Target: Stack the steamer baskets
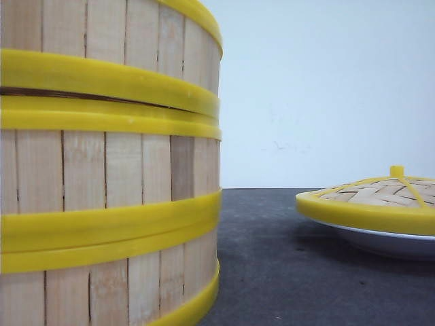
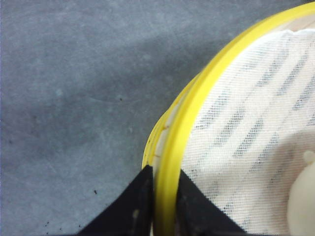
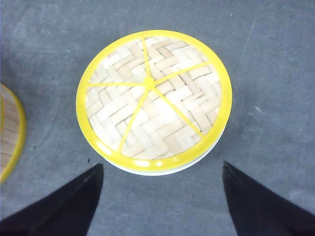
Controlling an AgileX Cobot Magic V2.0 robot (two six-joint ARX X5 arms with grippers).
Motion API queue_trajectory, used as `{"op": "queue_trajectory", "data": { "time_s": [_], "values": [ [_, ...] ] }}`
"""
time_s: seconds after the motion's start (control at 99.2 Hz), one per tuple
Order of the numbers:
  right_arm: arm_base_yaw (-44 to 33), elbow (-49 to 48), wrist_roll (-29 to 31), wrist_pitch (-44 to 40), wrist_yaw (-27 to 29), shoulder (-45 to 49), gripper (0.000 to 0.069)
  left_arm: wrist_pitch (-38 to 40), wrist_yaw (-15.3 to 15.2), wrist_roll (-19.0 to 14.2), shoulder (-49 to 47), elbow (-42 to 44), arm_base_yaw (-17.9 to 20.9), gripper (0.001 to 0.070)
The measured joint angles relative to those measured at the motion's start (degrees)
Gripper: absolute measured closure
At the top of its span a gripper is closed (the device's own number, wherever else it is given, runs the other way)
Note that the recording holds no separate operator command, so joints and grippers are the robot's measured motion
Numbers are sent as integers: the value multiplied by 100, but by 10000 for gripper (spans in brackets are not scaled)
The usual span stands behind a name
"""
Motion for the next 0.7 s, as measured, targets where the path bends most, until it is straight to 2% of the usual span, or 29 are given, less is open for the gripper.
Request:
{"op": "queue_trajectory", "data": {
  "time_s": [0.111,0.292,0.696],
  "values": [
    [0,0,0,0,0,0,215,46,7,-20,0,0,0,577],
    [0,0,0,0,0,0,215,46,9,-57,0,0,0,526],
    [2,0,-11,136,-15,400,215,494,-31,-61,-293,0,2,516]
  ]
}}
